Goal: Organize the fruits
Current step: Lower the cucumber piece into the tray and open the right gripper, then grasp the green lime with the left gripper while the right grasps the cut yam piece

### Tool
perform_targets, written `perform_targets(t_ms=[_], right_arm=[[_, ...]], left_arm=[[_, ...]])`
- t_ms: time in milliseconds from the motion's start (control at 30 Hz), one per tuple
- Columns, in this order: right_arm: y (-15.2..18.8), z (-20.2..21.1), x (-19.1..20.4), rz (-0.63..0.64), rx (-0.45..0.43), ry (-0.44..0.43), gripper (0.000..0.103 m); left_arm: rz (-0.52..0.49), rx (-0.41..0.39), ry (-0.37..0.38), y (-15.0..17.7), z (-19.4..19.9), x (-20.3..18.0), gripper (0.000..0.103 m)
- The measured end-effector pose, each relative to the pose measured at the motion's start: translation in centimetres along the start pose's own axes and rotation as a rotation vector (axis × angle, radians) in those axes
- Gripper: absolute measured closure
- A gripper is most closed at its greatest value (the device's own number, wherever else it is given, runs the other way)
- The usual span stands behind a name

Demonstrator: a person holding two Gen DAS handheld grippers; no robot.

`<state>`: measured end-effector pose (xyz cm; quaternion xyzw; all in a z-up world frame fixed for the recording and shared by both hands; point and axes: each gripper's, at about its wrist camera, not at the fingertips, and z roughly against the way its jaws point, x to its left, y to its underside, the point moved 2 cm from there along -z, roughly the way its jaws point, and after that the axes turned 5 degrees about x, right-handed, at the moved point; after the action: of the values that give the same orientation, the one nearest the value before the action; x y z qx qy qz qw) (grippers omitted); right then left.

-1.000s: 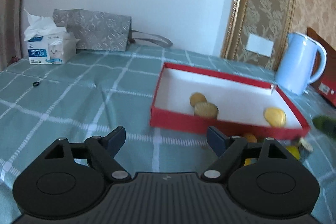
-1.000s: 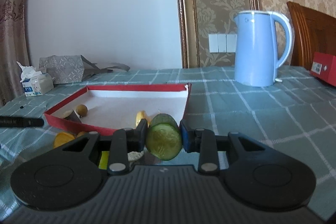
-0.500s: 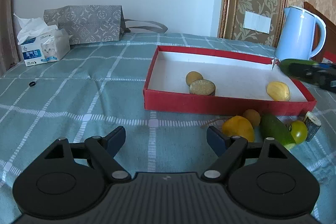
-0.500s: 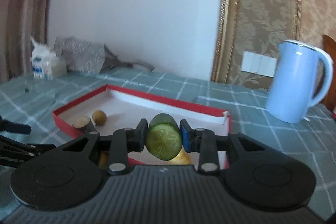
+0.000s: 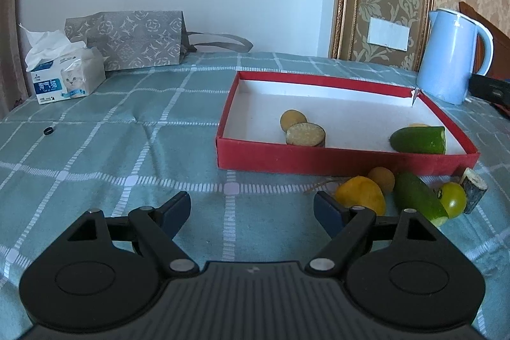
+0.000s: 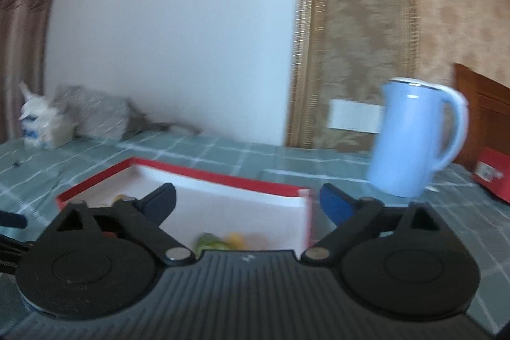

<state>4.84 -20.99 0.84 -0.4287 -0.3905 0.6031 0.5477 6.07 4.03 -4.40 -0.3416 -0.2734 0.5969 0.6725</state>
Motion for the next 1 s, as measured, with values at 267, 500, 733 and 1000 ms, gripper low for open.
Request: perform_targets(t_ms=[267, 500, 733, 1000], right_arm=[[3.6, 1.8, -4.7, -0.142, 0.036, 0.054, 0.007], [3.9, 1.6, -4.7, -0.145, 0.05, 0.062, 0.007], [3.8, 1.8, -4.8, -0.159, 0.048, 0.052, 0.007], [3.7, 1.9, -4.8, -0.165, 0.042, 0.048, 0.007]], left_arm=[[-0.016, -0.023, 0.035, 0.5, 1.0, -0.5, 0.018], [-0.067, -0.093, 0.125, 1.9, 3.6, -2.5, 0.018], [-0.191, -0.104, 0.147, 2.9, 4.2, -6.1, 0.018], [-0.204, -0.064, 0.162, 3.0, 3.6, -7.5, 0.018]])
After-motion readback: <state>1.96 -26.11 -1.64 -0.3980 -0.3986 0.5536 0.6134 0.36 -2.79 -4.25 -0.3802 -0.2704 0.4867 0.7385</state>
